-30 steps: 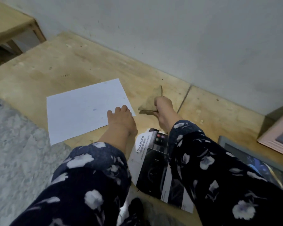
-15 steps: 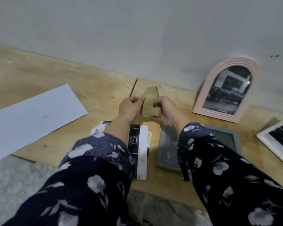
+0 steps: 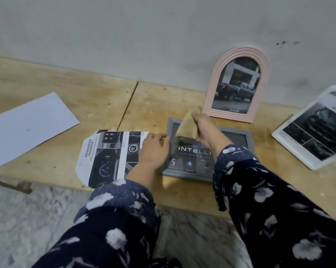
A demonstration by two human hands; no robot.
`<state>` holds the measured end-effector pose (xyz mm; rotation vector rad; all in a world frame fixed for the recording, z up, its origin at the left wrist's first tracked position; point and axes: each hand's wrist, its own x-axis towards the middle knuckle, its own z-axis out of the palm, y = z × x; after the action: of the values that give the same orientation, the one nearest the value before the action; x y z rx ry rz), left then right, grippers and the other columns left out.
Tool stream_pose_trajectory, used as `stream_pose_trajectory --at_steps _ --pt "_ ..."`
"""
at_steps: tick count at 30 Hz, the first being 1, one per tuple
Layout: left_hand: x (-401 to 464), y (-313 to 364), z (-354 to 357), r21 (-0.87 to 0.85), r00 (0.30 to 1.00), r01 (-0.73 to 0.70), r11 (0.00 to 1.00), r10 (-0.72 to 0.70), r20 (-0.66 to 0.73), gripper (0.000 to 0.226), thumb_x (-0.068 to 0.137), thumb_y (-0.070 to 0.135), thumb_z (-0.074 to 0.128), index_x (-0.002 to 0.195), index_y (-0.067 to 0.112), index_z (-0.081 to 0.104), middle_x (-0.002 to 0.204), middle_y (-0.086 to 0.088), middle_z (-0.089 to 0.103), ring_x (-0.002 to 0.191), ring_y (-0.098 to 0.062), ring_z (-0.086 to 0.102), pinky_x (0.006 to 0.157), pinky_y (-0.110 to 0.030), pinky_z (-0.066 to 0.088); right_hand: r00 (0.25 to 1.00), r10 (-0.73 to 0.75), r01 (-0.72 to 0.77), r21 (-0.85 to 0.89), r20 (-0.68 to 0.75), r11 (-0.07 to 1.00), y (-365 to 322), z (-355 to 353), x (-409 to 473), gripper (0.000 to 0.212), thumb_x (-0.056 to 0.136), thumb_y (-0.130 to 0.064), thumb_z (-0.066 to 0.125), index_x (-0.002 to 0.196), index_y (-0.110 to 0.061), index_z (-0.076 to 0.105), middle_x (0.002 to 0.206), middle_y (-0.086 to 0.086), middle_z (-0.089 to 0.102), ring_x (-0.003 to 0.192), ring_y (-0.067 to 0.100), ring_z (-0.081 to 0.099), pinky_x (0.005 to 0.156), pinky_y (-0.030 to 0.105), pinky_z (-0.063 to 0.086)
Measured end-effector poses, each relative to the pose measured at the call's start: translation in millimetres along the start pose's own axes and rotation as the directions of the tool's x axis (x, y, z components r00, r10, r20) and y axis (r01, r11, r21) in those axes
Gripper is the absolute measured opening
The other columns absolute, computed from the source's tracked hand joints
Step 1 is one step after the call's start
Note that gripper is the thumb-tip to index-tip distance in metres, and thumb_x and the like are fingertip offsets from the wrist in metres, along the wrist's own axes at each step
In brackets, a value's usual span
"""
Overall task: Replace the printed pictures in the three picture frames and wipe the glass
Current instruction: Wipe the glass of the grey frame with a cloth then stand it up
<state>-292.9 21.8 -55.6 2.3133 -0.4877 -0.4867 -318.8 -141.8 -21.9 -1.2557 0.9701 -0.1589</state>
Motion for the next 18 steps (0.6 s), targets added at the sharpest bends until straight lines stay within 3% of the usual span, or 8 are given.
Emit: stream_pose_trajectory --at_steps 3,7,10,12,14,18 --pt "-24 -24 15 0.266 0.991 -0.121 0.956 0.133 -0.028 0.066 0.093 0.061 0.035 0.144 0.020 0.038 0.145 -0.002 0.039 0.135 -0.020 0.035 0.115 -0.044 0.024 1.000 -0.024 0.024 -0.136 0.004 0.990 7 -3 1 0.033 0.091 -0.024 0.061 0.122 -0.011 0.057 0.108 0.006 0.067 0.097 0.025 0.064 0.089 0.046 0.053" --pt "-45 -50 28 0.452 0.975 -0.220 0.864 0.212 0.070 0.100 0.078 0.083 0.012 0.154 0.019 0.009 0.161 0.004 0.009 0.148 -0.011 0.001 0.119 -0.048 -0.008 0.997 -0.059 0.077 -0.410 0.057 0.909 11 5 4 0.027 0.088 -0.015 0.061 0.115 -0.011 0.063 0.093 0.007 0.064 0.074 0.020 0.061 0.065 0.027 0.048" --pt "-46 -57 34 0.503 0.967 -0.247 0.828 0.245 0.072 0.107 0.075 0.088 0.016 0.155 0.018 0.003 0.162 0.005 0.002 0.148 -0.008 -0.007 0.118 -0.049 -0.010 0.966 -0.242 0.233 -0.728 0.095 0.645 8 18 14 0.022 0.086 -0.012 0.053 0.103 -0.008 0.067 0.089 0.007 0.061 0.084 0.026 0.059 0.063 0.025 0.042" --pt "-46 -55 35 0.517 0.966 -0.241 0.821 0.254 0.047 0.110 0.072 0.089 0.023 0.155 0.019 0.004 0.162 0.007 0.004 0.147 -0.006 -0.008 0.117 -0.050 -0.011 0.930 -0.348 0.295 -0.804 0.117 0.517 5 29 21 0.018 0.085 -0.012 0.052 0.091 -0.007 0.069 0.087 0.007 0.064 0.088 0.028 0.061 0.065 0.026 0.039" --pt "-44 -53 35 0.529 0.970 -0.219 0.820 0.241 0.029 0.111 0.069 0.089 0.027 0.154 0.021 0.005 0.161 0.010 0.006 0.147 -0.005 -0.009 0.116 -0.053 -0.013 0.899 -0.415 0.333 -0.836 0.142 0.435 2 39 30 0.018 0.086 -0.011 0.053 0.086 -0.018 0.069 0.088 0.003 0.066 0.088 0.025 0.062 0.066 0.024 0.036" --pt "-42 -51 35 0.526 0.971 -0.214 0.823 0.239 0.021 0.113 0.066 0.090 0.028 0.154 0.022 0.008 0.161 0.011 0.007 0.147 -0.003 -0.010 0.115 -0.057 -0.012 0.819 -0.501 0.412 -0.895 0.280 0.174 0 54 39 0.035 0.089 -0.006 0.049 0.112 -0.023 0.070 0.111 0.004 0.063 0.103 0.025 0.058 0.085 0.030 0.040"
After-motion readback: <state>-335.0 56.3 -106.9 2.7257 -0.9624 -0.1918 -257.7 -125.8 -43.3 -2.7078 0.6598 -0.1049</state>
